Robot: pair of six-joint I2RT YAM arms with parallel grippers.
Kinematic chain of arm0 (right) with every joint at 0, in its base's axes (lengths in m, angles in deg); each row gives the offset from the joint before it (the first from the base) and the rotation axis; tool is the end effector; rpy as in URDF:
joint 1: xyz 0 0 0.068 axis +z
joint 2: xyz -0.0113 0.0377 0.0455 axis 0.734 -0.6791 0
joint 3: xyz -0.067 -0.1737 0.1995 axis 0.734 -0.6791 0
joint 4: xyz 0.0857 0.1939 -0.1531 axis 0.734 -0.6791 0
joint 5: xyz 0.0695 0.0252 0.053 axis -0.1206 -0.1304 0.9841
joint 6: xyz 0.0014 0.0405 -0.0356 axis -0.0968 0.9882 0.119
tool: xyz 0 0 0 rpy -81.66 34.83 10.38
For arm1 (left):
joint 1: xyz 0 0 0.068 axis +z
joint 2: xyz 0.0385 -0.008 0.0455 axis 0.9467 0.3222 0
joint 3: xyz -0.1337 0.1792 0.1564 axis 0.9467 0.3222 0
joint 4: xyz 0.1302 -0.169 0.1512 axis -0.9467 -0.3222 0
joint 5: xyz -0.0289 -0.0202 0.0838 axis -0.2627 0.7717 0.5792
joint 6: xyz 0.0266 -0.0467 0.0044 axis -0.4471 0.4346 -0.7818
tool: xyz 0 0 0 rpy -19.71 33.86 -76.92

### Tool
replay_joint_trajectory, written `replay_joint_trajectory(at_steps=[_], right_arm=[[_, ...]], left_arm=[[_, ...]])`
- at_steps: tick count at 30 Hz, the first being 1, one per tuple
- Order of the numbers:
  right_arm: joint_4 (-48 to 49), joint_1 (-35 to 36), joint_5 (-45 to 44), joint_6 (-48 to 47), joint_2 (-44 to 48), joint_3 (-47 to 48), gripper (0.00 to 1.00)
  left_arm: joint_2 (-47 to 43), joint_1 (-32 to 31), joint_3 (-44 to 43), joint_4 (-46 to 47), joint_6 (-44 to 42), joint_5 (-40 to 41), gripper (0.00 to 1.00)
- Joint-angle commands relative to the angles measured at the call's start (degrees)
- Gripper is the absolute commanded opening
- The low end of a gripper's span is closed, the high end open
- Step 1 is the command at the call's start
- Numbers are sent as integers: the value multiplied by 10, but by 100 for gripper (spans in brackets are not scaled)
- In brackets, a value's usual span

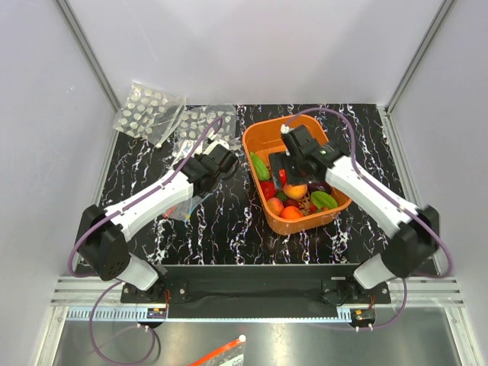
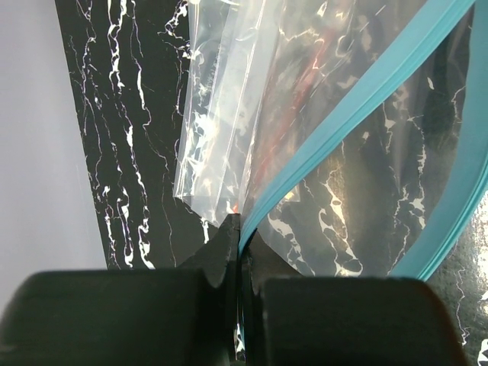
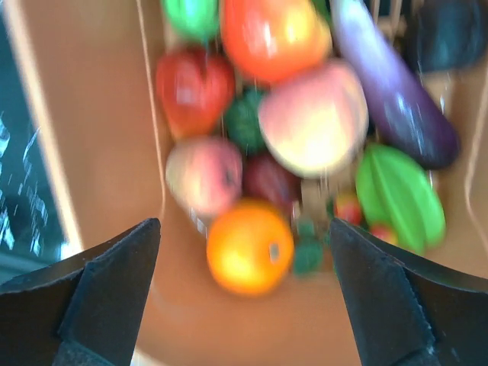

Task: Place the food in the zip-top bag and seal the zipper
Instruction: Move the bin to the center of the board, then pick up the fake fruit from the bin.

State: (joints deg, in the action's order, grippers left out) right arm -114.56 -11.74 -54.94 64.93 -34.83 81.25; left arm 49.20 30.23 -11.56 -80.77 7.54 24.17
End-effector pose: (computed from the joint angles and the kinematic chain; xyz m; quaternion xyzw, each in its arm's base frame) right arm 0.2462 0.1702 0.3231 -0.1317 0.9503 0.0707 0.2731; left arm 0.2389 -0.1767 0.2825 0.1485 0.9047 0.2064 0.3419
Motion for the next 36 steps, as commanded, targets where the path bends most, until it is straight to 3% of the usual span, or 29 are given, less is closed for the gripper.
replay_joint_trajectory(at_steps=[1, 12, 20, 23, 29, 36], right_arm=[[69, -14, -29, -29, -70, 52, 100], [130, -60, 10, -98, -187, 113, 100], [143, -64, 54, -132, -239, 98, 98], [158, -64, 50, -127, -252, 90, 92], [164, -64, 25, -107, -241, 97, 63], [195, -64, -5, -95, -114, 51, 55]], left_arm=[[-23, -3, 2, 25, -5, 2, 0], [-39, -3, 3, 24, -5, -9, 0], [-43, -3, 2, 21, -5, -11, 0], [-45, -3, 3, 20, -5, -14, 0], [-44, -3, 4, 22, -5, -27, 0], [-42, -6, 2, 22, -5, -38, 0]])
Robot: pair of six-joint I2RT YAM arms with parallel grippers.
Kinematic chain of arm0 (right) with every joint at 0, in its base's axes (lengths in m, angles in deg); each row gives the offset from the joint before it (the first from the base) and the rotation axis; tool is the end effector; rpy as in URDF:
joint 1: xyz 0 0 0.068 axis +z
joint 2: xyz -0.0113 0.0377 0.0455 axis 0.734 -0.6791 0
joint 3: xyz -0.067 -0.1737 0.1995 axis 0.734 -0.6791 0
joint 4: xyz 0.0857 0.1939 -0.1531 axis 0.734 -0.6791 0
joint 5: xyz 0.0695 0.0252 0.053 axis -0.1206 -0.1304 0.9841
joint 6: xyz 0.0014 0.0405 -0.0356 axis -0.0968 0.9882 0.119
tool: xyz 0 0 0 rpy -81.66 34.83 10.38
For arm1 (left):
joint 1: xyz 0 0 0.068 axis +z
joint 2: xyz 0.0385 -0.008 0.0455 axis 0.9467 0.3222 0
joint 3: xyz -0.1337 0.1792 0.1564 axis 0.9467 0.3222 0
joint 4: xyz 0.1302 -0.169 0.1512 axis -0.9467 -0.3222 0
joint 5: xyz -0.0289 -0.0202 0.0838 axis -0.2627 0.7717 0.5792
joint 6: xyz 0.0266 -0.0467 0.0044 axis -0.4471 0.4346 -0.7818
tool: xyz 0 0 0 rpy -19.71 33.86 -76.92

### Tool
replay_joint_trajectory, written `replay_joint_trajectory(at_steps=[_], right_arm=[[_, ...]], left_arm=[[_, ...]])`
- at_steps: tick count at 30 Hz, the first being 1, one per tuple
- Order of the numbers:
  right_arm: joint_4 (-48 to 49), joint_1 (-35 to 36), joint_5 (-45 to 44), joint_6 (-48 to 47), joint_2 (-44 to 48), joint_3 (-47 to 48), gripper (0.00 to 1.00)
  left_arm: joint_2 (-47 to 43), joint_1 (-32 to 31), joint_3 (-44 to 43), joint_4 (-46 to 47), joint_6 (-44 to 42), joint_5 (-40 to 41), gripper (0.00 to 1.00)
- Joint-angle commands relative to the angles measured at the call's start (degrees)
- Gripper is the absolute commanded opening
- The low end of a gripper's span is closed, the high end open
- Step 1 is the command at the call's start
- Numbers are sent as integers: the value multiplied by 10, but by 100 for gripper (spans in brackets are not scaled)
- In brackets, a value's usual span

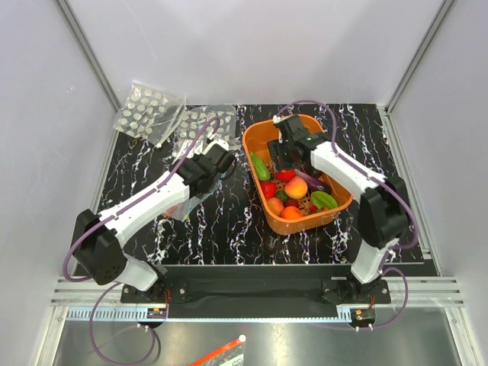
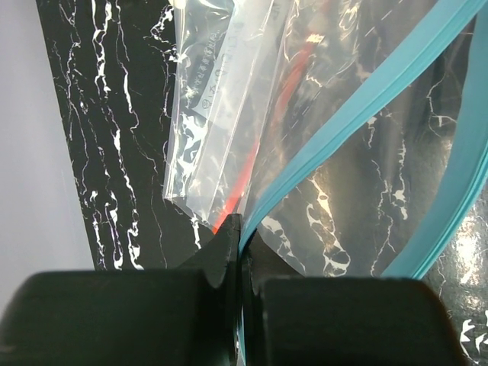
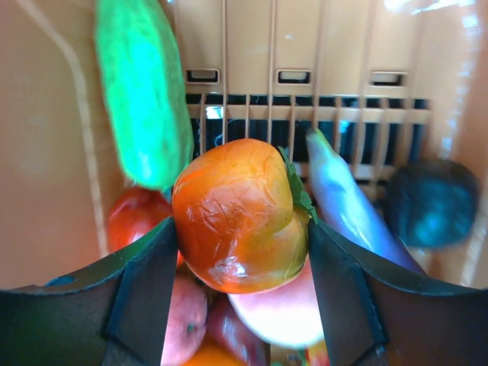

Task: Place the food in the zip-top bag and seal the zipper
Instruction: Pick up the fake fruit from the bin, then place the fake fruit in the zipper food storage bag.

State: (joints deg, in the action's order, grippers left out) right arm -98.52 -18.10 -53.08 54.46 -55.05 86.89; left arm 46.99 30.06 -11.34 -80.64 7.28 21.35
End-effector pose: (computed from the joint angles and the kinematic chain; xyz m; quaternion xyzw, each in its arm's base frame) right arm 0.3476 0.1900 0.2540 -0.1691 0.9415 0.0489 0.2874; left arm 0.2327 -0.1743 0.2910 0.1523 0.9081 0.1768 0.3478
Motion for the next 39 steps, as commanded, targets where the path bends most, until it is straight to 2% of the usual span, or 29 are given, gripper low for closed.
replay_joint_trajectory(at_steps=[1, 4, 9, 15, 21, 28, 34, 39], right_arm=[[37, -1, -23, 11, 117, -11, 54], [43, -2, 11, 36, 173, -31, 55], [70, 13, 139, 76, 254, -59, 52], [160, 25, 270, 166, 305, -107, 50], [257, 80, 279, 228, 305, -164, 49], [394, 90, 278, 289, 285, -212, 47], [444, 102, 264, 326, 264, -226, 47], [474, 113, 218, 369, 242, -242, 47]], left_arm=[[-21, -5, 0, 21, -2, -13, 0], [-19, -6, -2, 18, -2, -21, 0], [-22, -5, -1, 21, -3, -36, 0], [-17, -5, -2, 23, -3, -62, 0], [-22, -6, 1, 23, -2, -58, 0], [-42, -9, 11, 23, 5, -60, 0], [-53, -19, 11, 23, 9, -67, 0], [-54, -24, 11, 23, 10, -73, 0]])
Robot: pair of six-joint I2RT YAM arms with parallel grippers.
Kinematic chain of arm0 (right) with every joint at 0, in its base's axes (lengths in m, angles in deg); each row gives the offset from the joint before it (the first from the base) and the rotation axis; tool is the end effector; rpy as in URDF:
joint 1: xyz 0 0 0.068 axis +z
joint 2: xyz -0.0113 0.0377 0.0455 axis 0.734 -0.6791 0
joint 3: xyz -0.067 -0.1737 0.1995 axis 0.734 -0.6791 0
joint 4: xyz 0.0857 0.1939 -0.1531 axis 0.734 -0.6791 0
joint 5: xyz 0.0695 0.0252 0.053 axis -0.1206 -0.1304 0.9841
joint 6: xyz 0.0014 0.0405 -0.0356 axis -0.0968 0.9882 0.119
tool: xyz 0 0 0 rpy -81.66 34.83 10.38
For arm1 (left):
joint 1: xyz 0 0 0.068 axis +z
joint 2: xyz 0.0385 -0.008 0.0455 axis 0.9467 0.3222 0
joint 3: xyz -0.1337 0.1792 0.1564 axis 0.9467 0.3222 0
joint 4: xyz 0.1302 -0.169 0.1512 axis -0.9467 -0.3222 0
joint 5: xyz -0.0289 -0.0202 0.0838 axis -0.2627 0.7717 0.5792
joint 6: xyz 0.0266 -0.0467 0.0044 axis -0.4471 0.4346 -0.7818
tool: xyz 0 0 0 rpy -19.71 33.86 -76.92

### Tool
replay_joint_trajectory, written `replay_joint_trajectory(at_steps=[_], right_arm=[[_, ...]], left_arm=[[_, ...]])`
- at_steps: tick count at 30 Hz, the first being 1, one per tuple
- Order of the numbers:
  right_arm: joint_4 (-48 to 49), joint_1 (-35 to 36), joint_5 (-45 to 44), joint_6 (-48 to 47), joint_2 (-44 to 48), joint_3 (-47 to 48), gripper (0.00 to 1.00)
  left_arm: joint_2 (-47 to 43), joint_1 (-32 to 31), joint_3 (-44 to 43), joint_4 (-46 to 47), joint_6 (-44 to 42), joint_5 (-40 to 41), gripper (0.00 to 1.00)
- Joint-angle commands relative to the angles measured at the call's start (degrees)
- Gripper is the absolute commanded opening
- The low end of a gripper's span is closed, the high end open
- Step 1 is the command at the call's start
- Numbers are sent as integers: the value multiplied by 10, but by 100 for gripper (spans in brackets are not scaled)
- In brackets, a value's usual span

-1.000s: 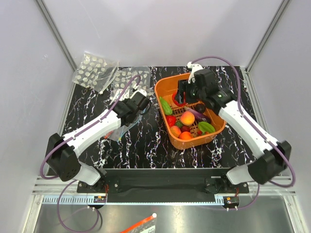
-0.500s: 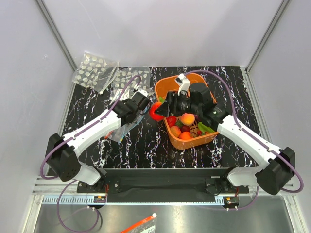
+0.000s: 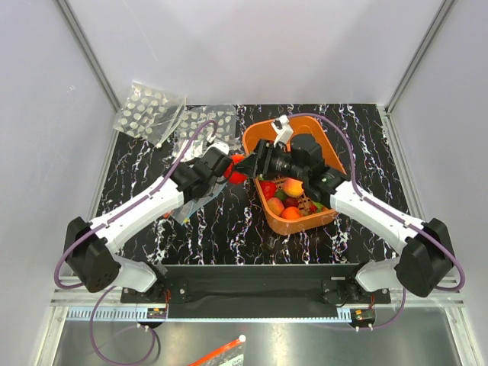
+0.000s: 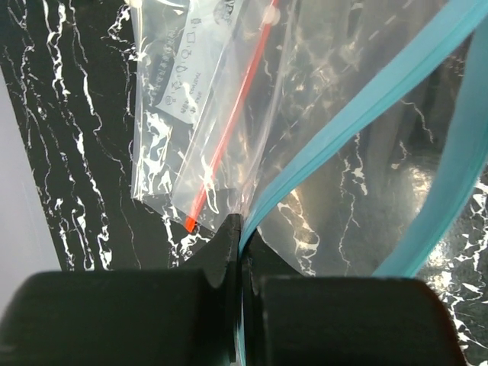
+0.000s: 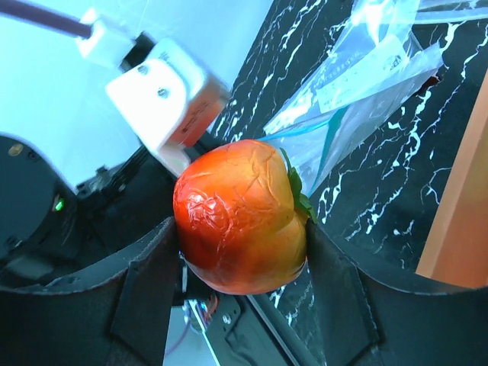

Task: Place the food in the zip-top bag and seal the zipper
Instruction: Place the fake fruit in the zipper food storage bag.

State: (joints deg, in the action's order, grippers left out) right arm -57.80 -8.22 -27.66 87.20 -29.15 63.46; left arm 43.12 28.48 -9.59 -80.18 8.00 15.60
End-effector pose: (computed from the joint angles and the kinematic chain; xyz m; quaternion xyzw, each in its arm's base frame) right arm 0.2430 0.2127 0.3339 -0.1028 0.7727 0.4949 0.3840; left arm 0.2163 -0.1740 0.2982 0.1669 0.9142 0.1158 0.3506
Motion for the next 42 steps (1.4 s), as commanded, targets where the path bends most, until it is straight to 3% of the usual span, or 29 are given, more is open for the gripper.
replay_joint_trajectory(at_steps=[1, 10, 15, 25, 28, 29, 31, 32, 36, 42], right_arm=[[79, 19, -41, 50, -20, -11, 47], [104, 54, -94, 74, -63, -23, 46], [46, 77, -160, 81, -84, -2, 46], [37, 111, -217, 76, -126, 18, 49], [18, 120, -230, 61, -136, 37, 57], [16, 121, -235, 59, -136, 38, 76], [9, 124, -244, 52, -129, 36, 97], [8, 127, -253, 50, -124, 34, 100], [-32, 129, -266, 24, -87, 38, 99], [-133, 129, -288, -28, -41, 80, 88]], left_arm=[[-15, -9, -6, 19, 4, -16, 0], [-29, -10, -1, 29, 7, -31, 0], [-35, -9, 0, 35, 3, -38, 0], [-34, -9, -23, 28, 4, -80, 0], [-37, -8, -48, 6, 10, -97, 0], [-40, -9, -50, 4, 10, -100, 0], [-50, -4, -55, 1, 12, -105, 0], [-52, -2, -55, -2, 13, -107, 0], [-57, 15, -38, 1, 9, -115, 0], [-65, 22, -13, 14, 4, -89, 0]])
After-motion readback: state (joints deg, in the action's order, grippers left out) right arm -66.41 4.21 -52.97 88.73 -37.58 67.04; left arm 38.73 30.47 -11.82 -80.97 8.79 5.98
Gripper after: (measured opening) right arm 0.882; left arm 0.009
